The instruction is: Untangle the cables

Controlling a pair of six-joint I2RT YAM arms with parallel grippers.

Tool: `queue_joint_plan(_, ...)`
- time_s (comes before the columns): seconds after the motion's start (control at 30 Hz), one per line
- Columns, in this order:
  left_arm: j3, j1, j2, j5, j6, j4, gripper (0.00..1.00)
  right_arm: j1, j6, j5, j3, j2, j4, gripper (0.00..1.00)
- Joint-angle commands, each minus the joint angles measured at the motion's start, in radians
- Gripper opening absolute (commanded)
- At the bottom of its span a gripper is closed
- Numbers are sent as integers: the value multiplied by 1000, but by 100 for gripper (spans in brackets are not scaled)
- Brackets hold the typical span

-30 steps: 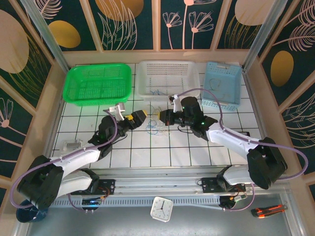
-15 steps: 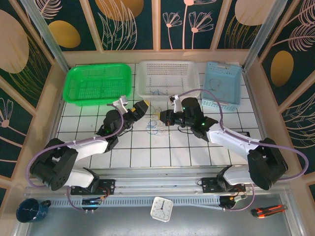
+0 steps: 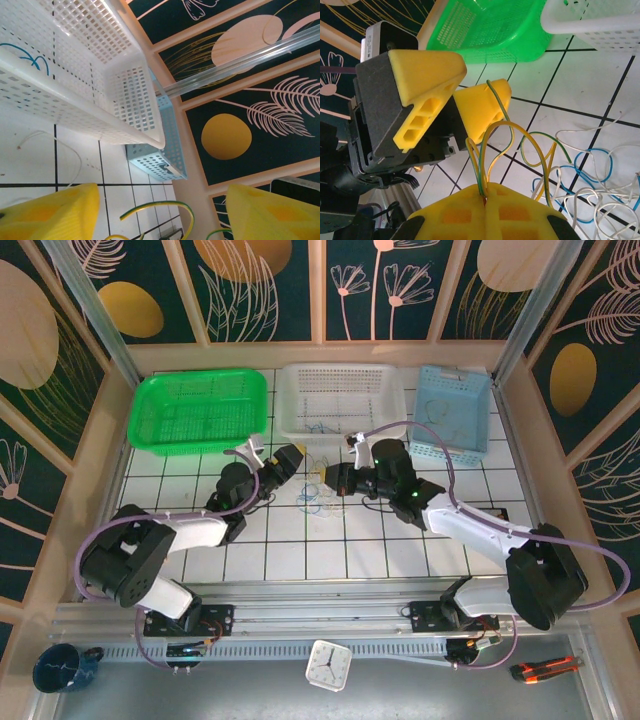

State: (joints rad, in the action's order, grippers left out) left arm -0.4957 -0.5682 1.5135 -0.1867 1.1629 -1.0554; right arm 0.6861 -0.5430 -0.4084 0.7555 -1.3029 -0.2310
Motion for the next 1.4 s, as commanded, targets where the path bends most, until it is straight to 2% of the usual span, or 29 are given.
queue_joint_plan(0.0,-29,5,24,-23,20,-93,63,2,-17,-15,-15,22,-44,0)
queue_joint_plan(0.33,-46,5,58,-33,27,-114,38,5,-18,-12,-21,17,-48,0)
queue_joint_plan(0.63,-45,5,53,-44,18,-106,0,-2,-20,13,-42,20,-58,0)
queue_joint_plan(0.8,-10,5,5,-32,6,-92,0,-40,-77,17,-86,9,-131,0)
queue_joint_plan(1.03,23,5,-173,-28,-6,-12,0,-92,-188,32,-146,-65,-263,0)
queue_joint_plan(1.17,3,5,-281,-32,-11,42,0,-96,-229,37,-151,-147,-322,0)
queue_joint_plan(1.37,-75,7,-347,-66,-54,150,0,-95,-277,-2,-154,-236,-406,0)
